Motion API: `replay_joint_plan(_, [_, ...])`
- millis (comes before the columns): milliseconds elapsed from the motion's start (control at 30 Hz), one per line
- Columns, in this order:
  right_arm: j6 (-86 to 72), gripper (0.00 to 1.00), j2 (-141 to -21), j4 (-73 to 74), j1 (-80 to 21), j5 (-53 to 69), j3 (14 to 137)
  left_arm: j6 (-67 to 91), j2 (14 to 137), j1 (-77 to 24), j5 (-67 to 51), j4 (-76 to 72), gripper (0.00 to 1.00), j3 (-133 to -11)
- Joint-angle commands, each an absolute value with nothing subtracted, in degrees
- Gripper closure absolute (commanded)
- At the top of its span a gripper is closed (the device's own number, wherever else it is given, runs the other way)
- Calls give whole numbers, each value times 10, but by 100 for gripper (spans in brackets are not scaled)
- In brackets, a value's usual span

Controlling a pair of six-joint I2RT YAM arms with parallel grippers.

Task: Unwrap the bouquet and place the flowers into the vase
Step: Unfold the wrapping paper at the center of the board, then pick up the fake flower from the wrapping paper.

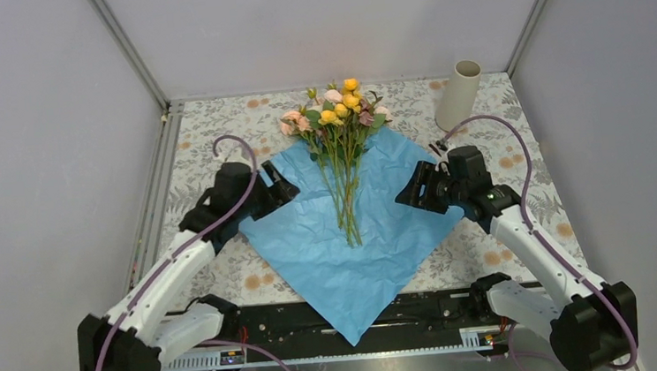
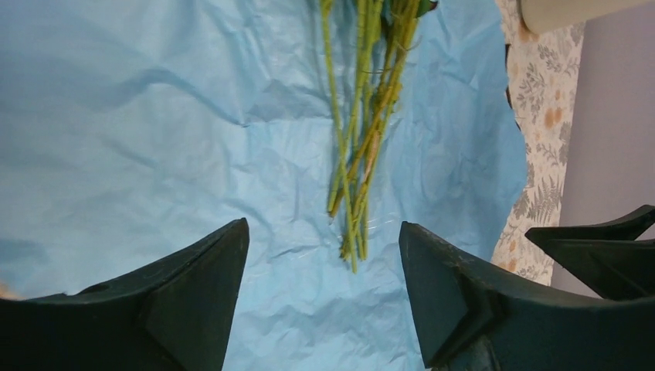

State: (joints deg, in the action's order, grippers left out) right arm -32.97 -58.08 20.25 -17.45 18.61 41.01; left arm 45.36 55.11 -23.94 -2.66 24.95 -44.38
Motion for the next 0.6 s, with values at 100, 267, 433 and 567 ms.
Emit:
replay_joint_plan(100, [-323,36,-521,223,-178,176,393,538,666,-303,50,58,33,-462])
replay_joint_plan(267, [-333,36,-480,223,-178,183,380,548,780,-320,66,25,37,-503])
replay_joint_plan(433, [-342,35,-447,223,-179,193,374,549,852,-325,63,16,46,-538])
replay_joint_plan(567, [-342,35,-436,228,-179,196,369,547,881,-331,67,11,51,-547])
